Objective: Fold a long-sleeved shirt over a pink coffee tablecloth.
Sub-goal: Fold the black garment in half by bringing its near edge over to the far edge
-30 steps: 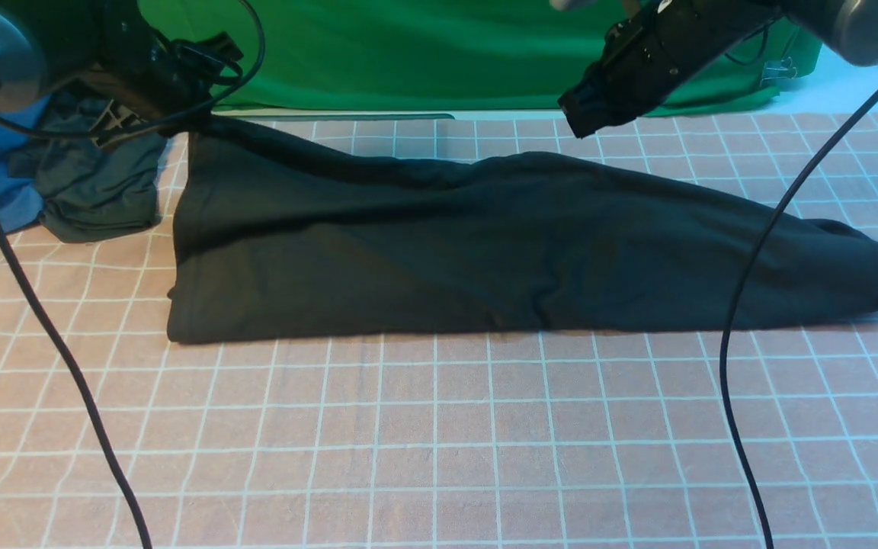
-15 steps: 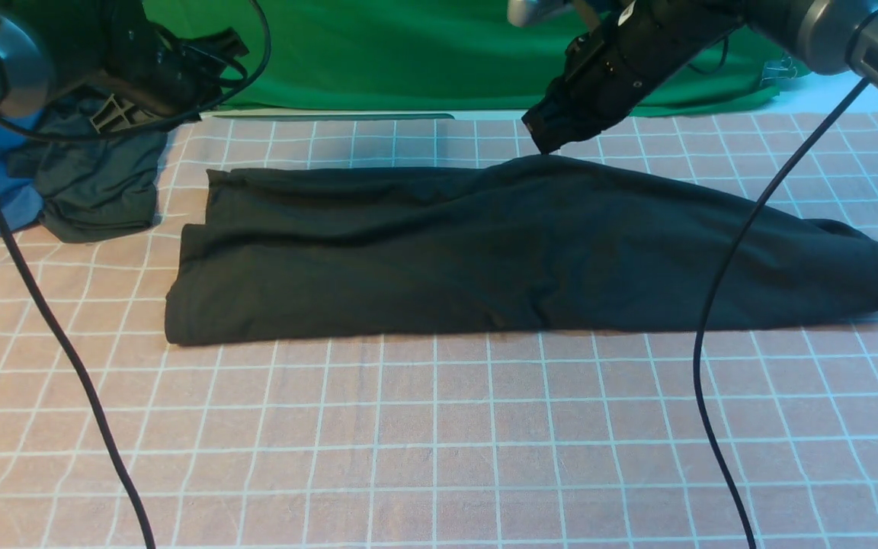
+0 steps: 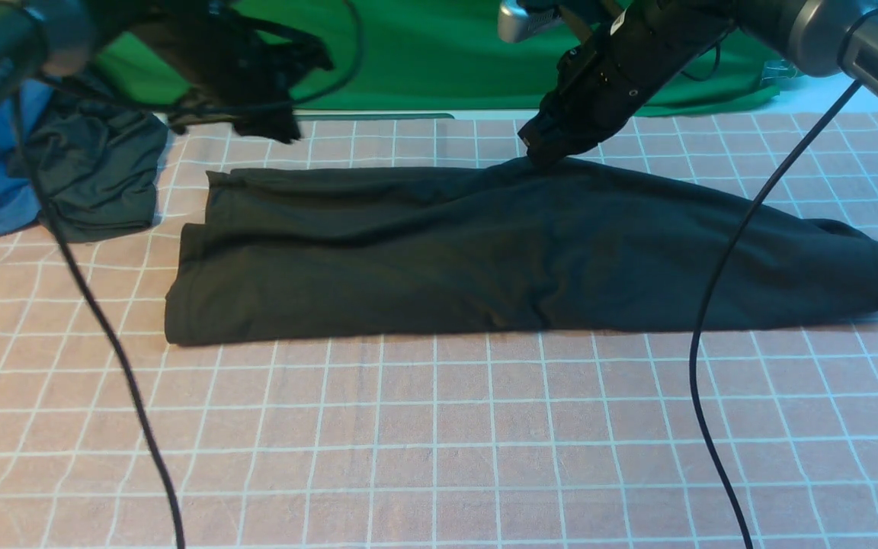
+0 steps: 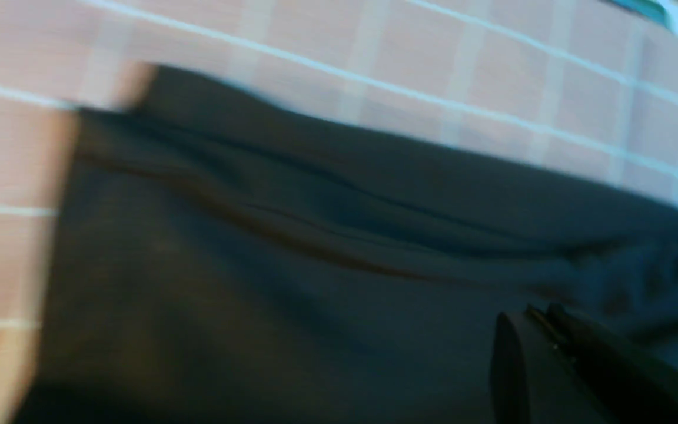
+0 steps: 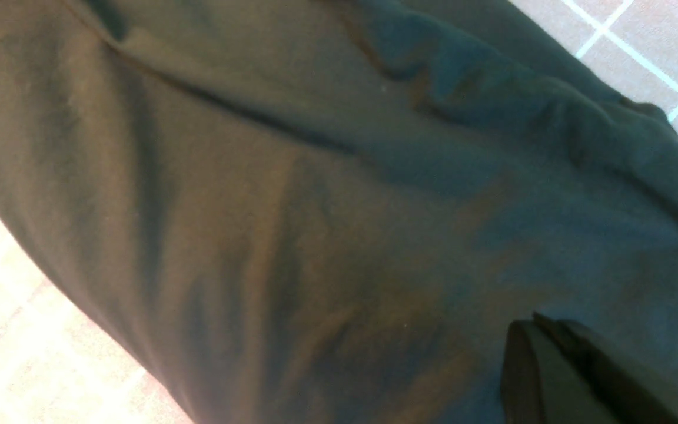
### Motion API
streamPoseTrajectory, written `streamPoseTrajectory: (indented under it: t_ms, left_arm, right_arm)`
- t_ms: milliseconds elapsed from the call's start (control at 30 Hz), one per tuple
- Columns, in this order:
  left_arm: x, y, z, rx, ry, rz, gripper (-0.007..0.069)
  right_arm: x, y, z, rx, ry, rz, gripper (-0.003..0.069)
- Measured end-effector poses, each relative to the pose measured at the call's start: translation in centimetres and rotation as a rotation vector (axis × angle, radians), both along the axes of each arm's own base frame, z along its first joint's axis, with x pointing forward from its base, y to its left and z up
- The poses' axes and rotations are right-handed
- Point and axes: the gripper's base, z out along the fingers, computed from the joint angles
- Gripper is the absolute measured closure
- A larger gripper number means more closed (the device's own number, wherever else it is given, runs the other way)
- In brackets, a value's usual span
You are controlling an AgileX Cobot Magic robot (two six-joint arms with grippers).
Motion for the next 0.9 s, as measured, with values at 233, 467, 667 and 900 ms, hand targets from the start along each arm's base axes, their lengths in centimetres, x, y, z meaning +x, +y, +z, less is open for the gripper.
streamPoseTrajectory:
  t_ms: [233, 467, 667, 900]
  left_arm:
    - [0.9, -4.7, -1.1, -0.088, 0.036, -0.096, 0.0611]
    - [2.3, -5.3, -0.7, -0.07, 0.135, -0.157, 0.061]
    - [4.3, -5.5, -0.3, -0.034, -0.007, -0.186, 0.061]
    - [5.0, -6.2, -1.9, 0.06, -0.066, -0.349, 0.0529]
  right_arm:
    - [0.1, -0.2, 0.0, -0.005, 0.0, -0.002, 0.0623]
    - [0.2, -0.7, 0.0, -0.009, 0.004, -0.011, 0.0623]
    - [0.1, -0.7, -0.1, -0.01, 0.016, -0.01, 0.0623]
    - [0.0, -0.7, -0.1, -0.012, 0.023, -0.008, 0.0623]
